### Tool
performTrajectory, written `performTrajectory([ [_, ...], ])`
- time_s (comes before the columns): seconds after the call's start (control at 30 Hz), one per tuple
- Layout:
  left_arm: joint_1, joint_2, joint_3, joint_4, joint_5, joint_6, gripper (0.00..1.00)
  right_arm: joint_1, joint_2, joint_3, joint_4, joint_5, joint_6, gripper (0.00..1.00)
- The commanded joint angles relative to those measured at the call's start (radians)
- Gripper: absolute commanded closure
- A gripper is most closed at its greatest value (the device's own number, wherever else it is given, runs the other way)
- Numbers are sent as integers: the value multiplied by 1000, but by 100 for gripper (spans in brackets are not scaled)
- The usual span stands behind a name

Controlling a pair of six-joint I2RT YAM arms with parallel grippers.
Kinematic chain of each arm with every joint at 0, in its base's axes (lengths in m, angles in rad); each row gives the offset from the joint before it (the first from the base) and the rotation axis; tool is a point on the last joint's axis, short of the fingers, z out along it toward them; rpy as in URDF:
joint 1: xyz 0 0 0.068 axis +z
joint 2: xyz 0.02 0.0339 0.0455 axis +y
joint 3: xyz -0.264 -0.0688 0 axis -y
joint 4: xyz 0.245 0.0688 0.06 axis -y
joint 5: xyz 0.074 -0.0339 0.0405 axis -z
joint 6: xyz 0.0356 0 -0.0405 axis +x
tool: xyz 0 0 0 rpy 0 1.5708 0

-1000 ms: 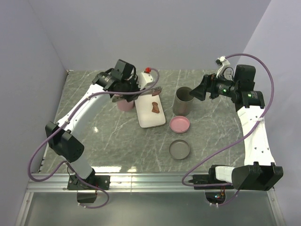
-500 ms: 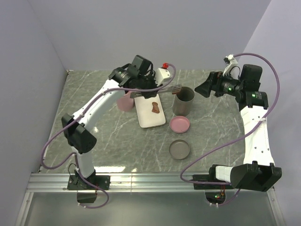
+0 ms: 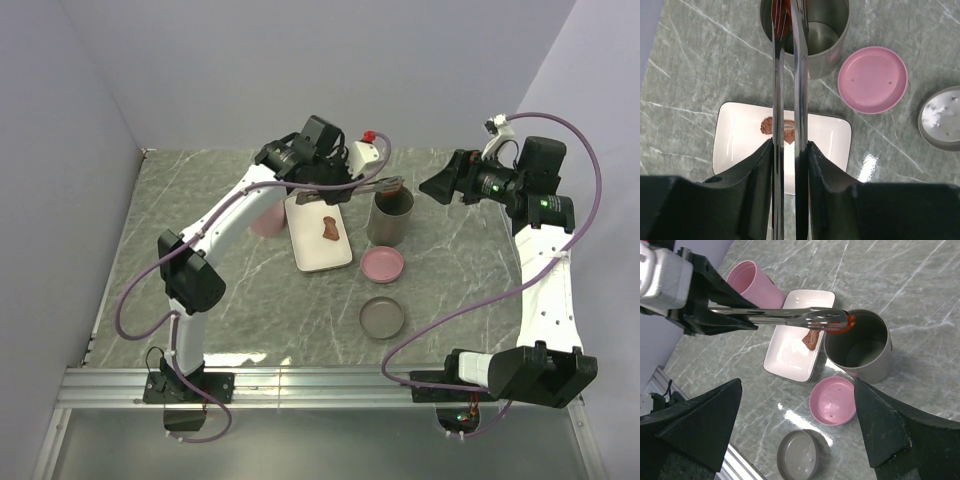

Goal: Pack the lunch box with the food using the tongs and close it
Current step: Place the fake food in the packing box, then pick up the fake food from the plate.

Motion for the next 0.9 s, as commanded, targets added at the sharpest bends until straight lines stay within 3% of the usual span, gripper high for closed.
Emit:
performTrajectory([
  [0.0,-4,21,63,46,16,-24,66,-12,-3,28,35,-16,11,0],
  [0.23,-8,41,81,46,20,-33,60,-18,-6,19,47,-19,20,0],
  [0.37,-12,38,81,50,14,-41,49,-20,-4,24,43,-20,17,0],
  [0.5,-13,10,72,58,3,-55,46,-21,-6,19,40,-22,14,0],
  [0.67,-10,-101,-54,96,-41,-87,46,-21,-7,19,37,-19,8,0],
  [0.87,39,-337,-330,147,-43,-194,46,-21,-3,27,32,-19,6,0],
])
